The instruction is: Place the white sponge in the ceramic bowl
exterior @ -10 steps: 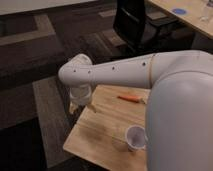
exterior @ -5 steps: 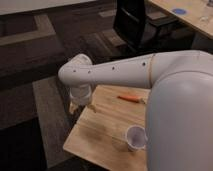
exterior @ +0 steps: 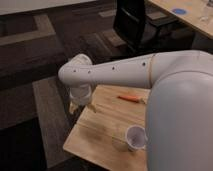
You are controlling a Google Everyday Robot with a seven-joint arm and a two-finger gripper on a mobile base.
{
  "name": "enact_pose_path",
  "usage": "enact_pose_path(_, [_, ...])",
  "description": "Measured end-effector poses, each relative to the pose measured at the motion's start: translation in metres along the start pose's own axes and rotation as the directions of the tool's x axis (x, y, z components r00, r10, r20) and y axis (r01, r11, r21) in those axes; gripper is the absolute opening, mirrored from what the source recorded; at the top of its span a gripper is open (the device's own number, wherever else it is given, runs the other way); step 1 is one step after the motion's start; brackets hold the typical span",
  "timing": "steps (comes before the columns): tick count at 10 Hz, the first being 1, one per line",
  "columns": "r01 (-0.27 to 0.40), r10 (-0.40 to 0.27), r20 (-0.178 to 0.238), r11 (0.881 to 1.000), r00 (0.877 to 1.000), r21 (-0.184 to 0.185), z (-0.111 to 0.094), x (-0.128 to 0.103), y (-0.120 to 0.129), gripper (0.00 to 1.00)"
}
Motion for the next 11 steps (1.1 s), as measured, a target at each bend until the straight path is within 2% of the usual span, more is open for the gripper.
enact_pose_path(8, [-0.001, 0.001, -0.001, 1.0, 1.0, 0.0, 0.001, 0.0, 0.0, 0.65])
enact_pose_path(9, [-0.016, 0.016, 0.001, 1.0, 1.0, 0.0, 0.0, -0.003, -0.005, 0.65])
enact_pose_path(11, [-0.08, 0.08, 0.005, 0.997, 0.997, -0.007, -0.002, -0.014, -0.032, 0.65])
